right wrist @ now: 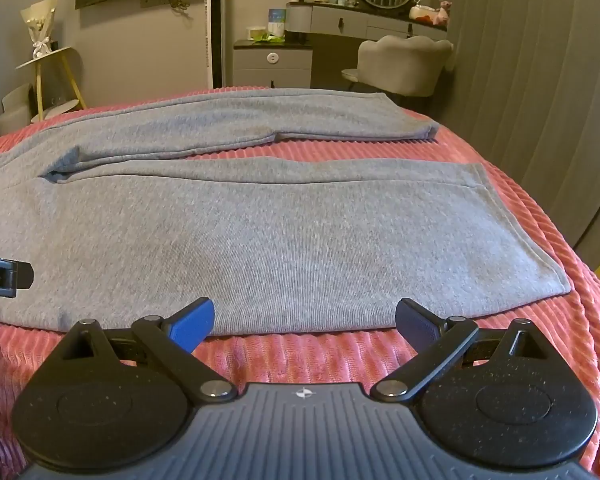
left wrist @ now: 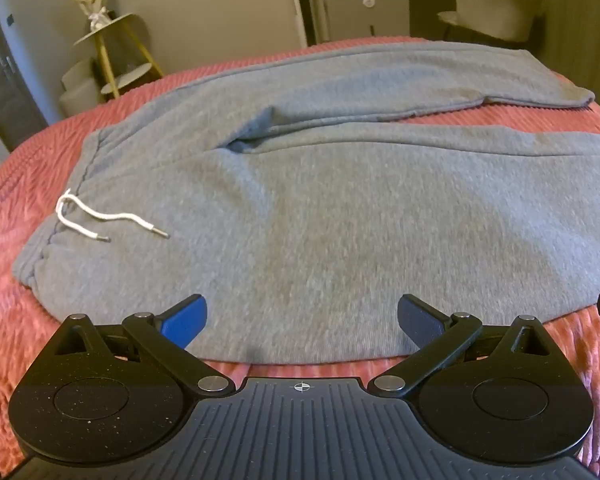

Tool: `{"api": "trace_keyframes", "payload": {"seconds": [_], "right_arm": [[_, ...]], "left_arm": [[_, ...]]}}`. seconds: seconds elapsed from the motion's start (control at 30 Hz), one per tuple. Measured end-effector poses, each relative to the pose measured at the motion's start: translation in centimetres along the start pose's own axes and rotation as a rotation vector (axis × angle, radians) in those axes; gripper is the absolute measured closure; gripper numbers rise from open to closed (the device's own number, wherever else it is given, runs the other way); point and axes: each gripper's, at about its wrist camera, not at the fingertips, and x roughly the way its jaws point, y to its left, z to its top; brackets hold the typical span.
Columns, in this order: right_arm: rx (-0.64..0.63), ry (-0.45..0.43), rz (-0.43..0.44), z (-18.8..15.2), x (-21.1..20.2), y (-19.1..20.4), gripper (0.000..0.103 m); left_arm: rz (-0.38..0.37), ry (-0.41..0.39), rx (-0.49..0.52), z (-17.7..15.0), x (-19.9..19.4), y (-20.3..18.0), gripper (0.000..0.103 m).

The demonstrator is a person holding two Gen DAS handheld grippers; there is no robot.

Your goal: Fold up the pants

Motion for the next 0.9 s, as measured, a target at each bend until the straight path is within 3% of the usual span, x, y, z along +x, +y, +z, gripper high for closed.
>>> {"api": "trace_keyframes", "payload": {"seconds": [0.9], "right_arm": [[-0.001,-0.001,0.000,-0.05,-0.10,0.04,0.006]], "left_arm": [[-0.005,0.006,0.013,-0.42,0.18,-0.29,0.000]]}}
